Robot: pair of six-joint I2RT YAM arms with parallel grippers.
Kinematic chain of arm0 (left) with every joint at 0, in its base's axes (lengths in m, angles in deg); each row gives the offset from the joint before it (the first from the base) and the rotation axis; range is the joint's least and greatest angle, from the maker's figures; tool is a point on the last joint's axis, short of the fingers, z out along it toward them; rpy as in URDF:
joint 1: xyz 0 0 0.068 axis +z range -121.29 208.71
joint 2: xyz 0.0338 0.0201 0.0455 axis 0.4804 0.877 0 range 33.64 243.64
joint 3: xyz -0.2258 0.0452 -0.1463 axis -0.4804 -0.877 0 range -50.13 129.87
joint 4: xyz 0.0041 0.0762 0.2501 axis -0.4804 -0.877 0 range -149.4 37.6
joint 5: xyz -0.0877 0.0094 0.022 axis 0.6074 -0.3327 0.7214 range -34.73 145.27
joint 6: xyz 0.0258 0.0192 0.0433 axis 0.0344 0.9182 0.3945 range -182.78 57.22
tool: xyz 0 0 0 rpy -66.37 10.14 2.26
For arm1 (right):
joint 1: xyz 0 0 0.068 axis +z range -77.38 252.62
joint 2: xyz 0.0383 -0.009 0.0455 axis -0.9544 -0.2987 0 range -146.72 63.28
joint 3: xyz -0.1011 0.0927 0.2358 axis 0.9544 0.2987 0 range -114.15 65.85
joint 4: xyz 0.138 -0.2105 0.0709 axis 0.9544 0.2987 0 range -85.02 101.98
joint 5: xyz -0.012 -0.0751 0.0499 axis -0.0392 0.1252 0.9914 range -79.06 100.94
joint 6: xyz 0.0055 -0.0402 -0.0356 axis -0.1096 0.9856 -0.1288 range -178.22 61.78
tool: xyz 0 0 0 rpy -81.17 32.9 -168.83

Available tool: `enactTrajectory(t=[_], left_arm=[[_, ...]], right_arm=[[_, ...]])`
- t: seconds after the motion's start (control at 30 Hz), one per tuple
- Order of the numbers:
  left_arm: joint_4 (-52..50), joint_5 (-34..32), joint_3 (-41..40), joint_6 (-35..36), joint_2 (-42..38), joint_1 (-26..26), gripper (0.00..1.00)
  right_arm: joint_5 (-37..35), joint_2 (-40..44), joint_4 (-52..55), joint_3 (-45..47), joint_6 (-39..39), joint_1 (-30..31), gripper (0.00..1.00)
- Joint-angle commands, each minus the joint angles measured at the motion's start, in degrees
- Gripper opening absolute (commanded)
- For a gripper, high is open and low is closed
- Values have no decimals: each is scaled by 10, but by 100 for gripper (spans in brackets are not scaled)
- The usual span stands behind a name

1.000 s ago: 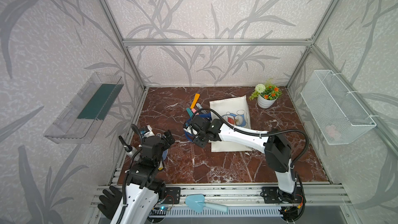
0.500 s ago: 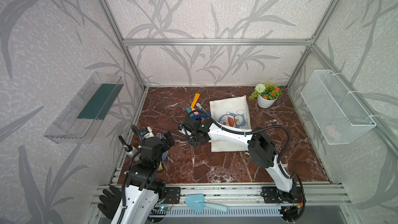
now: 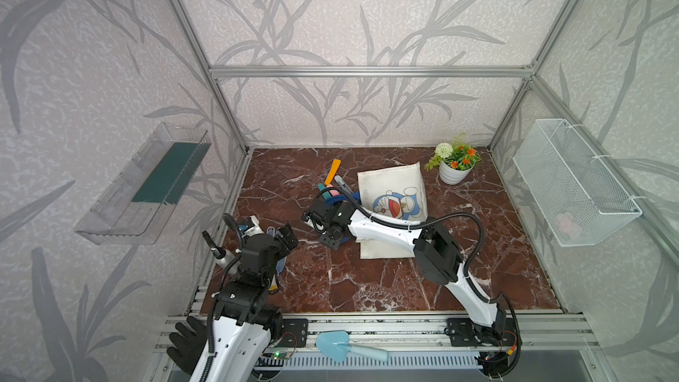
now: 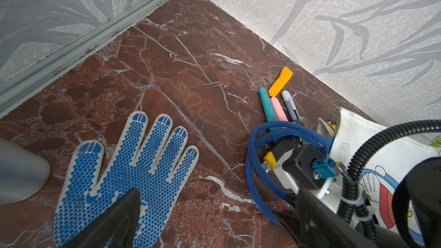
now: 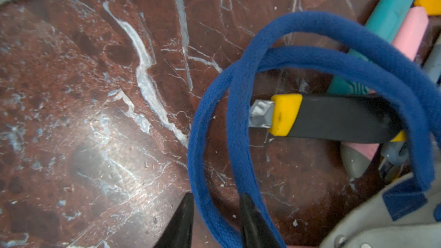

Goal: Place the art knife into the pouch
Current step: Open the pouch at the center of the board.

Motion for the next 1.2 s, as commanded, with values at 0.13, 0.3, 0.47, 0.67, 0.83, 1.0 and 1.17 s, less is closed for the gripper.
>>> enactTrajectory(t=[0.13,0.3,0.47,0.67,0.83,1.0,1.17], left_arm=[[-7,-12,-7,-8,-7,3,99],[-9,-11,-6,-7,-8,3,99],[-14,-12,-5,-7,-12,3,99],[-17,-16,-5,-7,-19,3,99],[-14,-15,-7,-8,-19,3,99],[-17,-16,-6,-8,-18,3,99],[-21,-17,-4,-9,-20,3,99]], right_arm=[[-39,-3,18,-28,27,-3,35],[-39,-33,39,-65,29,-7,35],[-30,-58,48,-92,34,-11,35],[-15,-76,59,-104,37,-12,34],[-19,-85,59,-105,35,-12,30],[-27,-74,48,-98,29,-14,14],[-45,-43,27,-76,19,-15,2]])
